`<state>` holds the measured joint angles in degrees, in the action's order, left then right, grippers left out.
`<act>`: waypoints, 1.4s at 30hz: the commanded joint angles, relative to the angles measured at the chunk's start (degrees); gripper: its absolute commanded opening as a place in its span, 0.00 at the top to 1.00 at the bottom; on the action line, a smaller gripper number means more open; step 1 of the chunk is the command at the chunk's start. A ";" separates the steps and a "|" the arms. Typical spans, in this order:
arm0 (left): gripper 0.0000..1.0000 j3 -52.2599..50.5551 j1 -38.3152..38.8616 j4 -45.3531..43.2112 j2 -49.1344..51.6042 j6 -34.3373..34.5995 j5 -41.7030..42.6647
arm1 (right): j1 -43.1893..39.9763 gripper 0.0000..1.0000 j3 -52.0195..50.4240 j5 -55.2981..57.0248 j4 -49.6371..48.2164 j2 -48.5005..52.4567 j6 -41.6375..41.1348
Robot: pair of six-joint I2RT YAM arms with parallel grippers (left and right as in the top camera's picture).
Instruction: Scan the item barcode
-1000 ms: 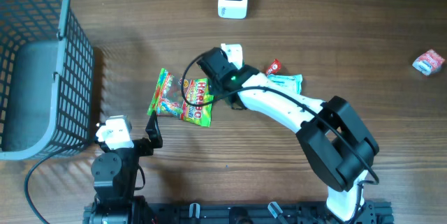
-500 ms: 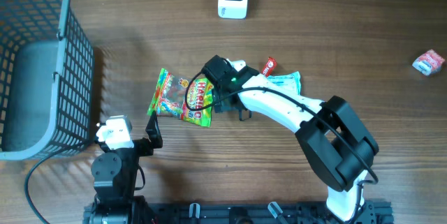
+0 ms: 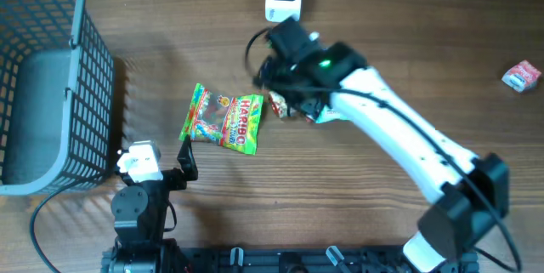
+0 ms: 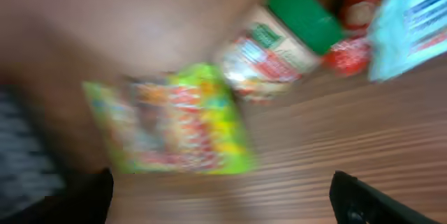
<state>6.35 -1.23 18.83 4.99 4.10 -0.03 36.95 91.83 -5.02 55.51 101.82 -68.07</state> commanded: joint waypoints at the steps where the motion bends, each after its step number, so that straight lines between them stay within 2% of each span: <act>1: 0.00 -0.59 0.22 -0.22 -0.04 -0.90 0.85 | -0.81 0.00 0.17 0.83 -3.85 0.70 -15.82; 3: 0.00 -0.59 0.22 -0.22 -0.04 -0.87 0.85 | -0.83 0.00 -0.39 -0.72 -1.99 2.56 -25.66; 4: 0.00 -0.59 0.22 -0.22 -0.04 -0.87 0.85 | -1.07 0.01 -0.46 -3.10 -2.19 4.33 -28.09; 9: 0.00 -0.59 0.22 -0.22 -0.04 -0.90 0.85 | -4.20 0.01 -0.44 -6.19 -5.84 13.20 -29.00; 11: 0.00 -0.59 0.22 -0.22 -0.04 -0.90 0.85 | -6.58 0.02 -0.44 -6.27 -4.33 15.47 -28.41; 12: 0.00 -0.59 0.22 -0.22 -0.04 -0.87 0.85 | -8.52 0.06 -0.44 -6.32 -4.17 16.59 -25.94; 15: 0.00 -0.59 0.22 -0.22 -0.04 -0.90 0.85 | -11.50 0.07 -0.37 -7.13 -4.26 16.81 -20.94; 18: 0.00 -0.59 0.22 -0.22 -0.04 -0.87 0.85 | -12.74 0.07 -0.35 -6.01 -4.44 17.35 -17.38; 21: 0.00 -0.59 0.22 -0.22 -0.04 -0.90 0.85 | -12.15 0.07 -0.35 -6.03 -4.22 18.78 -17.20; 26: 0.00 -0.59 0.22 -0.22 -0.04 -0.90 0.85 | -11.74 0.18 -0.35 -4.52 -3.61 21.40 -17.25; 31: 0.00 -0.59 0.22 -0.22 -0.04 -0.87 0.85 | -11.74 0.24 -0.37 3.52 -2.34 22.36 -16.39; 34: 0.00 -0.59 0.22 -0.22 -0.04 -0.90 0.85 | -11.74 0.33 -0.35 4.35 -2.21 22.36 -14.16; 35: 0.00 -0.59 0.22 -0.22 -0.04 -0.90 0.85 | -11.67 0.22 -0.35 2.60 -2.01 22.36 -13.88; 36: 0.00 -0.59 0.22 -0.22 -0.04 -0.90 0.85 | -11.63 0.00 -0.35 -0.37 -1.95 22.36 -13.27; 39: 0.00 -0.59 0.22 -0.22 -0.04 -0.87 0.85 | -11.63 0.00 -0.33 -7.72 -1.68 22.23 -16.13; 42: 0.00 -0.59 0.22 -0.22 -0.04 -0.87 0.85 | -11.50 0.00 -0.26 -9.05 -0.33 20.79 -22.40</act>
<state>6.35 -1.23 18.83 4.99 4.10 -0.03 25.15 91.48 -10.20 54.13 122.80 -84.42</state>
